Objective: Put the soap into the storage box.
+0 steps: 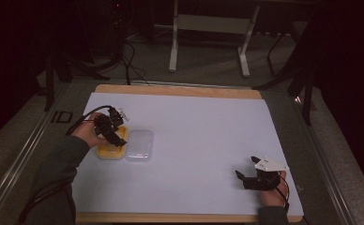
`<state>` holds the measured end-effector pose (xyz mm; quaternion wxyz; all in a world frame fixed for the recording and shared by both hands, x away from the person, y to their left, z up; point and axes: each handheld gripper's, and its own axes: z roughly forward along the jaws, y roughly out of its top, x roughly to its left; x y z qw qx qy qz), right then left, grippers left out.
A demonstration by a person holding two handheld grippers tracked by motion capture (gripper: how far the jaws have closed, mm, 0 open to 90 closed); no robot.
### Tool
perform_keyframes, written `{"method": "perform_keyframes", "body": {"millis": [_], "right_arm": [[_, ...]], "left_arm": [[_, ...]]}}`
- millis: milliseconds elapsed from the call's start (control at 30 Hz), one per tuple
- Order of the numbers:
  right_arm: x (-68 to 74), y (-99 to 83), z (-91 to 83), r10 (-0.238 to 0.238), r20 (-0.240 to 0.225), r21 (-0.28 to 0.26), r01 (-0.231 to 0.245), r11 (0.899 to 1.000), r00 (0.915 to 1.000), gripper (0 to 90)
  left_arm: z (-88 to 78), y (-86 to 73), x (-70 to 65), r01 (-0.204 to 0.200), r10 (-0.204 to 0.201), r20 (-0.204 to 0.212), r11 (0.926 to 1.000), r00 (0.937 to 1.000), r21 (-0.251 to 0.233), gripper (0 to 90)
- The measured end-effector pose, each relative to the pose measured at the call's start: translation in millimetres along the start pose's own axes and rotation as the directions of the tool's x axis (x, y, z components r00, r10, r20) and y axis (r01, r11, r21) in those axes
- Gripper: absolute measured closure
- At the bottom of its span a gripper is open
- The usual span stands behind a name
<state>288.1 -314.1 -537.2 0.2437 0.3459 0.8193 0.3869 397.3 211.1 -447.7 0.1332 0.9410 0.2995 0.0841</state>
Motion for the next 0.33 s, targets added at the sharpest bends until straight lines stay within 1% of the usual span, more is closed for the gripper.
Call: {"method": "perform_keyframes", "body": {"millis": [133, 200, 267, 300, 333], "right_arm": [[-0.4, 0.0, 0.0, 0.008, 0.001, -0.002, -0.008, 1.0, 1.0, 14.3], [-0.5, 0.0, 0.0, 0.01, 0.002, -0.002, -0.01, 1.0, 0.9999, 14.4], [-0.7, 0.0, 0.1, 0.01, 0.003, -0.001, -0.01, 1.0, 0.9999, 14.6], [-0.8, -0.1, 0.2, 0.014, 0.002, -0.001, -0.014, 1.0, 0.9999, 14.6], [-1.2, -0.1, 0.2, 0.016, 0.001, -0.002, -0.016, 1.0, 0.9999, 14.6]], "left_arm": [[-1.6, 5.9, -9.4, -0.045, 0.045, -0.01, 0.9988, 0.999, -0.019, 38.3], [-0.7, 7.9, -12.9, -0.043, 0.042, -0.004, 0.9988, 0.9991, -0.024, 40.8], [-0.3, 9.0, -17.3, -0.057, 0.057, -0.003, 0.9981, 0.9984, -0.025, 41.7], [0.0, 8.8, -20.0, -0.058, 0.057, -0.003, 0.9978, 0.9983, -0.033, 41.6], [0.5, 7.9, -23.7, -0.052, 0.052, -0.006, 0.9973, 0.9987, -0.051, 41.4]]}}
